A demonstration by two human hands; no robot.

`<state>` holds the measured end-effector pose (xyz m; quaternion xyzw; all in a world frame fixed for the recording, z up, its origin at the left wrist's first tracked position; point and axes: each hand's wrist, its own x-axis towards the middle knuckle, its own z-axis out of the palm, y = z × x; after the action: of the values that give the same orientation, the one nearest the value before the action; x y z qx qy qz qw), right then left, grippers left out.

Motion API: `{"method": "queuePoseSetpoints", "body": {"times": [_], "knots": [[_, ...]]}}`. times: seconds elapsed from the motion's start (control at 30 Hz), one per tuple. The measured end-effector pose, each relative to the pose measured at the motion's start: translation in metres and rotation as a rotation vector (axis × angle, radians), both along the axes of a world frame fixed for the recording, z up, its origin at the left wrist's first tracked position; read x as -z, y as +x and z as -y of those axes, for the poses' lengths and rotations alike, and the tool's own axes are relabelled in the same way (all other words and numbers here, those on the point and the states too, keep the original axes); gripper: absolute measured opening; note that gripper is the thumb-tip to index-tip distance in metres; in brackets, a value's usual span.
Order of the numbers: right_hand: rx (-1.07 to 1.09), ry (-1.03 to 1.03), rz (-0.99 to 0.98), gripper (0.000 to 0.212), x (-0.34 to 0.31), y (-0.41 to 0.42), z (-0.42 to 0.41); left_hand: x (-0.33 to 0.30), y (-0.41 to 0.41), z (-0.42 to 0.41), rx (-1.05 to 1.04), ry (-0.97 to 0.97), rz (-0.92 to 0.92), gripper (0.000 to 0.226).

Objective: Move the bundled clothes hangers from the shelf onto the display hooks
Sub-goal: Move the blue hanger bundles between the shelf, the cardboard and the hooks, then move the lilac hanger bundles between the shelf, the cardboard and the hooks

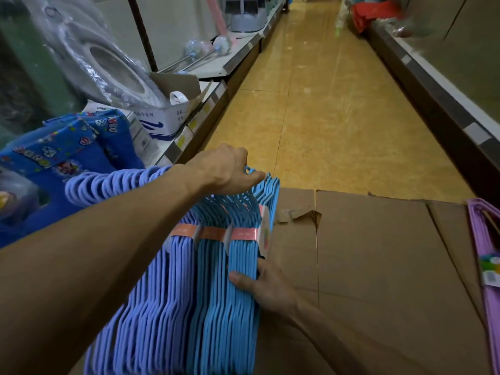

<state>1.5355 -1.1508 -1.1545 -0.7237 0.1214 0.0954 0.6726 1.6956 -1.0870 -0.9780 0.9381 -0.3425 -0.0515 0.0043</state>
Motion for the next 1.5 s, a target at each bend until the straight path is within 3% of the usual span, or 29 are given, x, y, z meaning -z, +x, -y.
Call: {"method": "queuePoseSetpoints", "body": {"times": [0.13, 0.27, 0.4, 0.63, 1.07, 1.27, 1.5], "knots": [[-0.171, -0.106, -0.089, 0.032, -0.019, 0.001, 0.013, -0.004, -0.003, 0.008, -0.015, 0.092, 0.008, 0.048], [-0.422, -0.45, -0.154, 0.049, -0.053, -0.003, 0.041, -0.006, -0.005, 0.015, 0.047, 0.095, 0.007, 0.053], [-0.426, -0.735, -0.235, 0.048, -0.087, -0.026, 0.082, -0.019, -0.015, 0.026, 0.095, -0.096, -0.01, 0.047], [-0.471, -0.85, -0.33, 0.045, -0.149, -0.105, 0.159, -0.04, -0.063, 0.086, 0.131, -0.434, -0.158, 0.032], [-0.048, -0.844, -0.208, 0.035, -0.176, -0.227, 0.243, -0.036, -0.154, 0.177, 0.264, -0.756, -0.626, 0.018], [0.219, -0.785, -0.167, 0.026, -0.18, -0.254, 0.287, -0.032, -0.176, 0.188, 0.275, -0.727, -0.714, 0.02], [0.534, -0.99, -0.268, 0.029, -0.185, -0.256, 0.373, -0.024, -0.187, 0.201, 0.206, -0.692, -0.772, 0.017]]}}
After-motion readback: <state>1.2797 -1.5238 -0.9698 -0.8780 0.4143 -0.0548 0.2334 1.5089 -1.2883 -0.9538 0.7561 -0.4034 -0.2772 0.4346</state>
